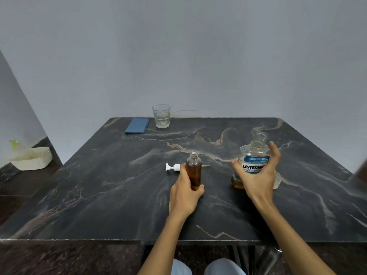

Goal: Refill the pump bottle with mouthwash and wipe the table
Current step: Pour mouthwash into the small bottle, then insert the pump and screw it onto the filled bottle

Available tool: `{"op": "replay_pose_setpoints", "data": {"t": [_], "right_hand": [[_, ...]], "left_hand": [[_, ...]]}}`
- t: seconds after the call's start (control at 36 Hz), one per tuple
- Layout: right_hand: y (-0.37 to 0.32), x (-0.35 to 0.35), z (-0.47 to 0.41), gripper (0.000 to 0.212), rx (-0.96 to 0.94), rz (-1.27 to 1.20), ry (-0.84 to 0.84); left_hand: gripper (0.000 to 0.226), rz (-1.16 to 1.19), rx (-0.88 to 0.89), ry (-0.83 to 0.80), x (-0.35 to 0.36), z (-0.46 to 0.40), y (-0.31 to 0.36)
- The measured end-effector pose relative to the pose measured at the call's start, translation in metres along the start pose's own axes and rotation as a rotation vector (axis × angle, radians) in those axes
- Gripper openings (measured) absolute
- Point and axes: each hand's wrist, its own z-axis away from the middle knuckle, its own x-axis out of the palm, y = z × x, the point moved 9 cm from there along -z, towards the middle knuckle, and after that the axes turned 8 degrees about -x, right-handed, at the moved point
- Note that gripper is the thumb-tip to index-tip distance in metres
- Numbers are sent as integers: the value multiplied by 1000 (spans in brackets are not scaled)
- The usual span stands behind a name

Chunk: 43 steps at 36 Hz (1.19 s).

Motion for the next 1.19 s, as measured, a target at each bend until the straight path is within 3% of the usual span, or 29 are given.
{"op": "replay_pose_setpoints", "data": {"t": [0.67, 0.75, 0.86, 0.97, 1.08, 1.19], "right_hand": [[-14, -9, 4, 130, -42, 155, -34], [-34, -29, 8, 117, -165, 157, 97], [-96, -46, 22, 80, -585, 79, 262], [-140, -25, 28, 51, -754, -64, 169], [-167, 7, 28, 45, -811, -83, 66], [-167, 47, 13, 48, -719, -46, -70]], "left_hand": [[66, 13, -8, 10, -1, 0, 0], [67, 18, -8, 4, 0, -1, -1], [67, 24, -11, 15, 0, -1, -2], [67, 34, -15, 32, -1, -1, -2], [66, 44, -28, 62, -6, 2, -3], [64, 49, -39, 96, -10, 3, -4]]}}
